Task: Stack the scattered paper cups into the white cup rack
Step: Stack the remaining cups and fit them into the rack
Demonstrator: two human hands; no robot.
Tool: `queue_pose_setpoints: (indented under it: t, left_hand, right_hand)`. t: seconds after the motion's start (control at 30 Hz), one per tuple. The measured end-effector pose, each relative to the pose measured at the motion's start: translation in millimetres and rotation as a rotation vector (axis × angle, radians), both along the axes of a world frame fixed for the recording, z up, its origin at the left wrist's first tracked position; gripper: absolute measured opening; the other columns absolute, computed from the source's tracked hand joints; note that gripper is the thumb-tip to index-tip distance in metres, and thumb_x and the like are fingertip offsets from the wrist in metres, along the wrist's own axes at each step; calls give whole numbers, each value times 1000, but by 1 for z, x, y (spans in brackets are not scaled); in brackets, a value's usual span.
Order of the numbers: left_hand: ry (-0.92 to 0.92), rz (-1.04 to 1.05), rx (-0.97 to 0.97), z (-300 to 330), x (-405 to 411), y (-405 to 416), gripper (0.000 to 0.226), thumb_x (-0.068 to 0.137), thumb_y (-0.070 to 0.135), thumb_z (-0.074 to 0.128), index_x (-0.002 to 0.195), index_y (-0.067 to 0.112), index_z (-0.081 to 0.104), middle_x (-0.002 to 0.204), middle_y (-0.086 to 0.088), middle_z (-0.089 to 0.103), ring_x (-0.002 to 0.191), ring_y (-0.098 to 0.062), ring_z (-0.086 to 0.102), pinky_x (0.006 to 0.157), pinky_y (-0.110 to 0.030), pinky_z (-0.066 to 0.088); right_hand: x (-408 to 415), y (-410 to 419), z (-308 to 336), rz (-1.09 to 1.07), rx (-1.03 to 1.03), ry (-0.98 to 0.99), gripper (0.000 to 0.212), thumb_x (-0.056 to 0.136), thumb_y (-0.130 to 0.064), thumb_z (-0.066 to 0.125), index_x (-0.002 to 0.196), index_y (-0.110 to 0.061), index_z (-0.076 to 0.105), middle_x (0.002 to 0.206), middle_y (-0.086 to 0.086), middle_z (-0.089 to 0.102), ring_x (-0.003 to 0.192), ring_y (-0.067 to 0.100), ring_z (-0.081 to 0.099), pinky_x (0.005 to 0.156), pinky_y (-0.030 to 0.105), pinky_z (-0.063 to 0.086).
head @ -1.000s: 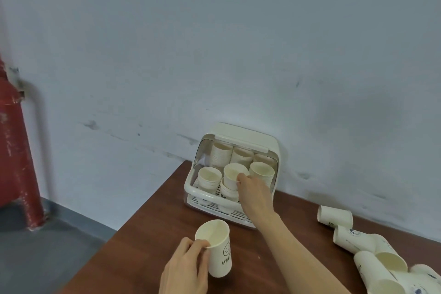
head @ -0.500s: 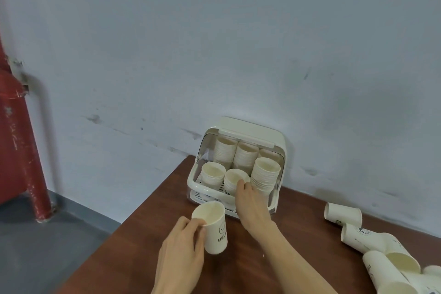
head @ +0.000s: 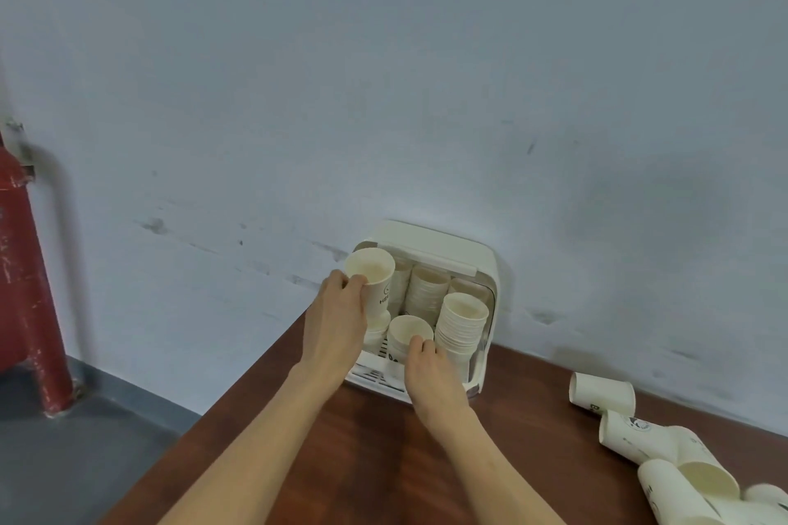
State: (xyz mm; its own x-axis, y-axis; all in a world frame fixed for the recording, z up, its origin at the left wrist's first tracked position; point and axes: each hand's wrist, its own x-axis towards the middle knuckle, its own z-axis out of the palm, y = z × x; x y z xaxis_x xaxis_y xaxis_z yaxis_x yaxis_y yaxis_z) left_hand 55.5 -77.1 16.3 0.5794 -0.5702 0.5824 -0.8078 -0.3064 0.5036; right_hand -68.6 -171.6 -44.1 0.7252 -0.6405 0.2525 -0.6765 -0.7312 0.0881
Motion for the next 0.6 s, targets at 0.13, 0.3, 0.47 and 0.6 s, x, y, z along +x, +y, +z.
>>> queue_pose_setpoints:
  t: [0.13, 0.3, 0.47, 0.6]
  left_hand:
    - [-117, 7, 178, -7, 6, -13, 25, 94, 9, 46, 117, 13, 55, 105, -7, 50, 92, -25, 51, 64, -29, 36]
    - [-199, 12, 353, -12, 10, -18, 30, 89, 2, 47, 118, 11, 51, 112, -8, 49, 100, -25, 50, 64, -29, 38]
    - [-225, -6, 488, -18, 9, -24, 34, 88, -3, 46, 117, 12, 53, 117, -10, 48, 106, -26, 50, 71, -32, 43]
    - [-258, 4, 574, -23, 8, -24, 37, 86, -2, 49, 120, 12, 52, 126, -11, 47, 113, -27, 49, 81, -33, 46]
  right_hand:
    - [2, 0, -2, -7, -41, 21, 41, 83, 7, 49, 123, 1, 44, 117, 19, 53, 104, 33, 54, 85, 36, 44]
    - [6, -1, -9, -27, -69, -4, 31, 59, 8, 68, 88, -1, 61, 76, 15, 61, 64, 27, 60, 54, 33, 47]
    - [9, -4, -15, -59, -81, -34, 29, 49, 4, 72, 76, -5, 63, 63, 11, 59, 51, 23, 56, 43, 30, 44]
    - [10, -6, -17, -62, -74, -34, 34, 40, 1, 78, 71, -6, 65, 59, 9, 58, 48, 21, 55, 43, 29, 44]
